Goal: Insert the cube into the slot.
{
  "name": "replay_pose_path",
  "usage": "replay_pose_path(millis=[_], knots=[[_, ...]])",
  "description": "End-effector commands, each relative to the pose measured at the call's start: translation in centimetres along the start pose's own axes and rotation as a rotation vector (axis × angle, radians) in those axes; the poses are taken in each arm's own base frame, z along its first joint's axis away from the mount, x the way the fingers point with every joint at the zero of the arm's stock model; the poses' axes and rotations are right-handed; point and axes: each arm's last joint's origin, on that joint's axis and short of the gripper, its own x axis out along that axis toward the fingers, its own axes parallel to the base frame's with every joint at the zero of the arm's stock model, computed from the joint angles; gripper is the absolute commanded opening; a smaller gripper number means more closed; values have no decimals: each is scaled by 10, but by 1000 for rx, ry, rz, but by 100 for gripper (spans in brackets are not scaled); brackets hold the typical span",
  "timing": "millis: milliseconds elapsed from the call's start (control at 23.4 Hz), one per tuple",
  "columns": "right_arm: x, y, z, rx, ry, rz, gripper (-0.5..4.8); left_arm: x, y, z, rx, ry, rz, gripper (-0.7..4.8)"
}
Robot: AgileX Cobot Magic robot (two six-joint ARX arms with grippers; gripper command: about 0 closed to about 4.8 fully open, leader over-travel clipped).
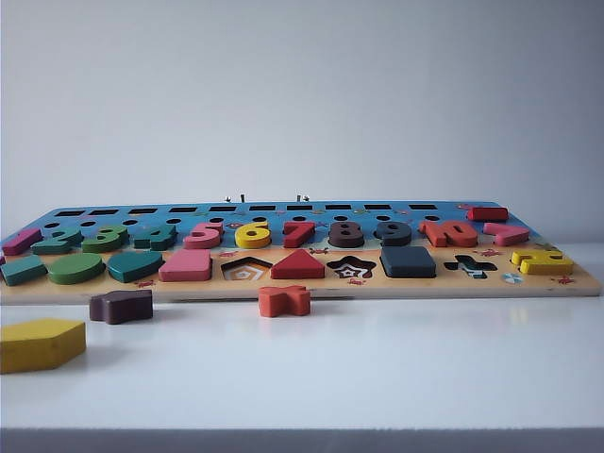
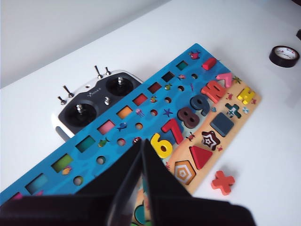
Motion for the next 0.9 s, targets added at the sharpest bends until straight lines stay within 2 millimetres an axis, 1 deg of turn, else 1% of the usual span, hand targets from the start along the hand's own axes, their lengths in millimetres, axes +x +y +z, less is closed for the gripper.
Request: replay_pose_path(millis=[43, 86, 214, 343, 428, 642, 899], knots=[[0, 0, 1, -2, -14, -4, -8, -2, 4, -5, -2, -53, 74, 17], [0, 0, 1, -1, -13, -4, -8, -3, 5, -9, -3, -58, 99, 17], [0, 0, 1, -1, -12, -4, -4, -8, 9, -31, -32, -76, 216, 17], [0, 0, 1, -1, -12, -5, -4, -13, 10, -43, -41, -81, 284, 17], [0, 0, 1, -1, -12, -5, -5, -18, 9, -56, -49, -82, 345, 17], [0, -1, 1, -3, -9, -18, -5, -25, 7, -78, -59, -88, 438, 17], [0, -2, -1, -5, 5, -27, -5, -28, 3, -103, -68, -86, 539, 17]])
